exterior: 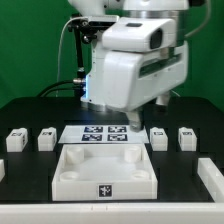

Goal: Assemble one leg

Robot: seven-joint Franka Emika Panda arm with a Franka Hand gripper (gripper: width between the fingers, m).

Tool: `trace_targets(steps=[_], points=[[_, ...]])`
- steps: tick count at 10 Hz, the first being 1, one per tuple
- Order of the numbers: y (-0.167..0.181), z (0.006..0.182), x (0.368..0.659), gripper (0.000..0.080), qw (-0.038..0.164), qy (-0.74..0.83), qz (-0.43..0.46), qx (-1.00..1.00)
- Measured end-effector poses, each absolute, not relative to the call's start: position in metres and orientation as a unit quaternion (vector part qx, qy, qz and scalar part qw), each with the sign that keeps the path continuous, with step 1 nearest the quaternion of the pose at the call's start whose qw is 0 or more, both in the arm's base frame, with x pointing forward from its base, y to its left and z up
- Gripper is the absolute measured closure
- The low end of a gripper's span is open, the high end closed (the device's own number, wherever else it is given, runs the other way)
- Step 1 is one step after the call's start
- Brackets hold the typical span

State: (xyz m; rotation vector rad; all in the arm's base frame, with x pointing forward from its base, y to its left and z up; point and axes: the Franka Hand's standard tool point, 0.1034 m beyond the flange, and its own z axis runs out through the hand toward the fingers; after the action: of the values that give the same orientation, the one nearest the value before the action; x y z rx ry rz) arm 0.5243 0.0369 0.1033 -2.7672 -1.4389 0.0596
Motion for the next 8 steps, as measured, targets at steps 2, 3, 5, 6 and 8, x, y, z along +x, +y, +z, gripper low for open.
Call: trace_targets(steps=[2, 3, 5, 6, 8], points=[[0.025, 0.087, 0.47, 0.015, 0.014, -0.579, 0.021, -0.815], [0.014, 0.075, 0.449, 0.015, 0.018, -0.627, 0.021, -0.779], [-0.008, 0.049, 0.423, 0.015, 0.027, -0.712, 0.017, -0.701], [-0.013, 0.039, 0.421, 0.015, 0.031, -0.705, 0.016, -0.708], [-0.02, 0.019, 0.43, 0.015, 0.032, -0.701, 0.009, -0.712]])
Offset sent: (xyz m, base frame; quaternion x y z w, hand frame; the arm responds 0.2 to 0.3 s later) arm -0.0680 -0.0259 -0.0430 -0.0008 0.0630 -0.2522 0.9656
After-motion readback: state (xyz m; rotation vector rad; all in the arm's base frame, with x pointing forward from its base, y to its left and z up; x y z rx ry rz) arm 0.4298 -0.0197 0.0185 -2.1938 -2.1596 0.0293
